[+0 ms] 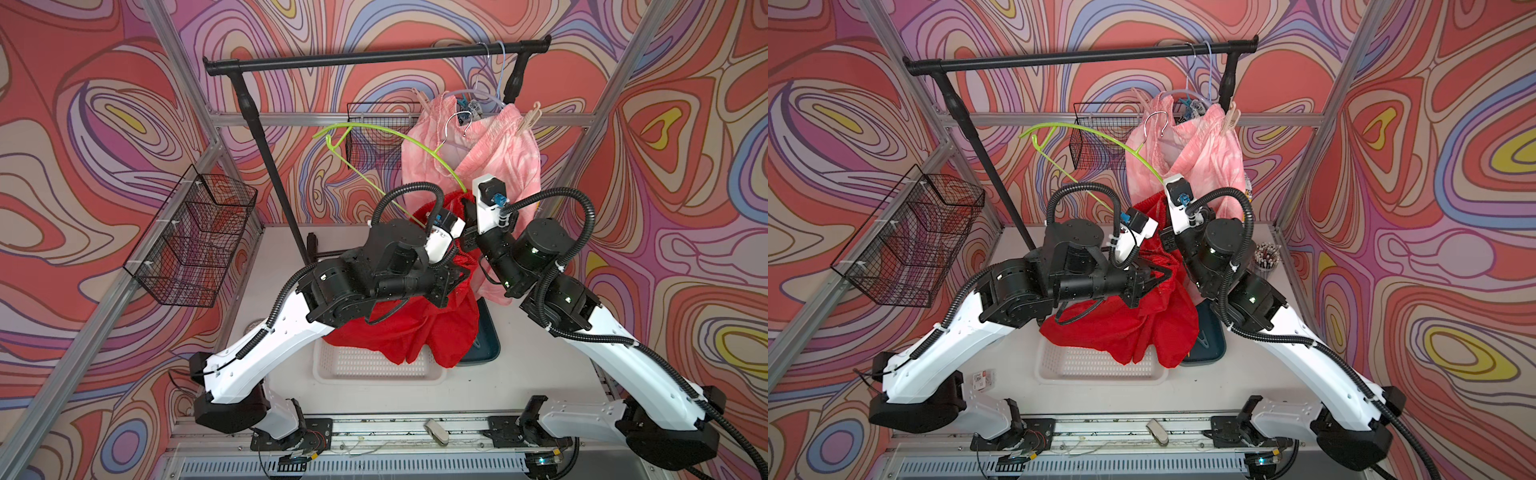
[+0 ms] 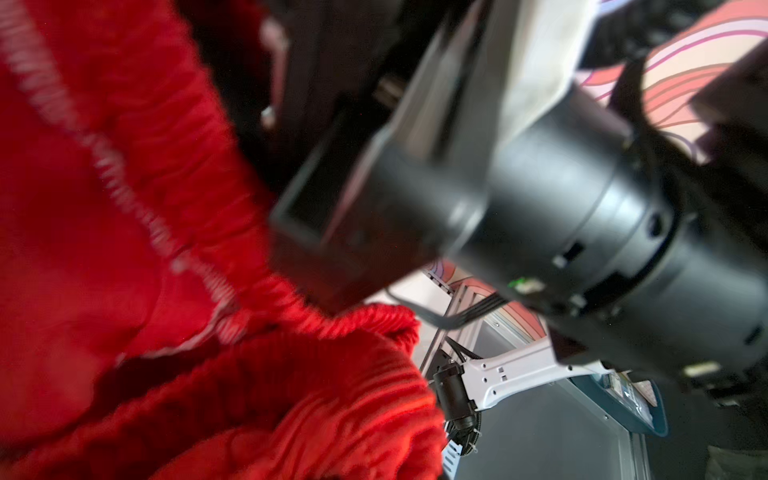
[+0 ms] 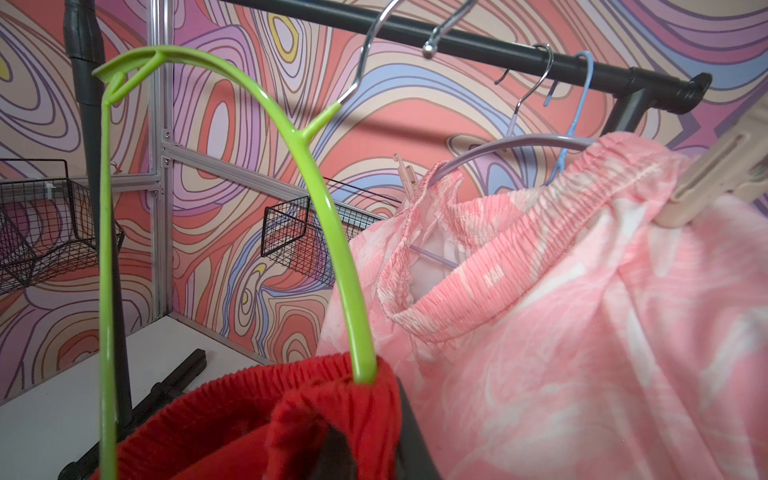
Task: Remove the clothespins securing shorts to the hanger
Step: Remove the shorts from the hanger.
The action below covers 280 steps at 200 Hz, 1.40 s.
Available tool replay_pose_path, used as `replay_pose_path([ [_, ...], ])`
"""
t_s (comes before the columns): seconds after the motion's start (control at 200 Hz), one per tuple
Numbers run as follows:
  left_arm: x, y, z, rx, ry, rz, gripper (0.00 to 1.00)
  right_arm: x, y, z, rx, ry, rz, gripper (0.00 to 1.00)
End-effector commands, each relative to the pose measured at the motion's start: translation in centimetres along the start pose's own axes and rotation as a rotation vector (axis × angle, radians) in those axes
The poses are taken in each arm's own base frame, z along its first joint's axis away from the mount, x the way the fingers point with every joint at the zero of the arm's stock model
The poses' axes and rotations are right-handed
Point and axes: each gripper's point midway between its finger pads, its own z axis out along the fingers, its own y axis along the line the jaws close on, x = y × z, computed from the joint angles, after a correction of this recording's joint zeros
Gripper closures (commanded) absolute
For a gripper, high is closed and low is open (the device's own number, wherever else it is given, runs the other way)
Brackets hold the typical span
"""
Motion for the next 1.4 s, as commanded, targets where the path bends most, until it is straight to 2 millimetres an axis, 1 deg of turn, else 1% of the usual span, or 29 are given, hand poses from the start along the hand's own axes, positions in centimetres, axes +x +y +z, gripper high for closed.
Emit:
replay_pose_path([
  [0.0, -0.8, -2.0, 0.7, 0.077, -0.012, -0.003, 1.00, -2.4, -1.5, -1.3, 0.026, -0.091, 0.076, 1.00],
  [0.075, -0.9, -1.7, 0.6, 0.062, -0.023, -0.015, 1.00, -2.3, -1.5, -1.4, 0.026, -0.087, 0.068, 1.00],
  [0.115, -0.7, -1.3, 0.5, 0.044, -0.017, -0.014, 1.00, -2.2, -1.5, -1.4, 0.025, -0.086, 0.067, 1.00],
  [0.185, 0.1, -0.1, 0.1, -0.012, -0.011, -0.017, 1.00, -2.2, -1.3, -1.3, 0.016, -0.086, 0.067, 1.00],
  [0.24, 1.0, 1.0, -0.6, -0.062, -0.006, -0.014, 1.00, -2.2, -1.3, -1.3, 0.013, -0.086, 0.069, 1.00],
  [0.346, 3.4, 4.6, -3.0, -0.207, -0.001, -0.018, 1.00, -2.1, -0.8, -1.1, -0.006, -0.083, 0.075, 1.00],
  [0.461, 5.6, 9.4, -7.3, -0.351, -0.033, -0.108, 1.00, -2.0, 0.1, -0.7, -0.045, -0.076, 0.092, 1.00],
  [0.481, 6.2, 10.4, -8.1, -0.383, -0.038, -0.127, 1.00, -2.1, 0.2, -0.6, -0.052, -0.076, 0.097, 1.00],
  [0.556, 7.6, 13.5, -10.9, -0.488, -0.069, -0.179, 1.00, -2.1, 1.3, -0.2, -0.104, -0.066, 0.129, 1.00],
  [0.616, 8.6, 15.1, -12.7, -0.554, -0.082, -0.189, 1.00, -1.9, 2.8, 0.2, -0.174, -0.046, 0.164, 1.00],
  [0.711, 10.1, 16.6, -13.8, -0.627, -0.052, -0.185, 1.00, -1.2, 4.8, 1.1, -0.251, -0.012, 0.216, 1.00],
  [0.847, 13.3, 19.9, -15.1, -0.801, 0.061, -0.193, 1.00, -0.2, 6.9, 2.1, -0.304, 0.040, 0.237, 1.00],
  [0.902, 14.7, 20.9, -15.3, -0.839, 0.118, -0.214, 0.91, 0.1, 7.6, 2.4, -0.318, 0.061, 0.229, 1.00],
  [0.992, 15.9, 21.6, -15.8, -0.875, 0.169, -0.219, 0.78, 0.5, 8.6, 2.7, -0.344, 0.101, 0.214, 1.00],
  [1.012, 16.0, 21.7, -16.0, -0.888, 0.176, -0.217, 0.72, 0.6, 9.0, 2.7, -0.352, 0.110, 0.209, 1.00],
  [1.092, 15.3, 21.5, -17.5, -0.920, 0.174, -0.202, 0.50, 1.0, 9.9, 2.7, -0.367, 0.137, 0.174, 1.00],
  [1.152, 14.2, 20.2, -17.9, -0.864, 0.165, -0.177, 0.43, 1.4, 10.3, 2.7, -0.367, 0.154, 0.145, 1.00],
  [1.202, 13.2, 18.8, -18.1, -0.790, 0.152, -0.148, 0.39, 1.6, 10.4, 2.6, -0.368, 0.168, 0.122, 1.00],
  [1.272, 12.1, 16.8, -18.5, -0.690, 0.148, -0.100, 0.39, 1.8, 10.4, 2.5, -0.370, 0.186, 0.093, 1.00],
  [1.302, 11.7, 16.2, -18.8, -0.669, 0.145, -0.080, 0.39, 1.8, 10.5, 2.3, -0.377, 0.190, 0.083, 1.00],
  [1.352, 10.9, 16.1, -20.2, -0.697, 0.125, -0.056, 0.39, 1.5, 10.6, 2.0, -0.391, 0.196, 0.069, 1.00],
  [1.398, 9.9, 16.2, -22.0, -0.750, 0.088, -0.038, 0.40, 1.4, 10.9, 1.6, -0.407, 0.205, 0.057, 1.00],
])
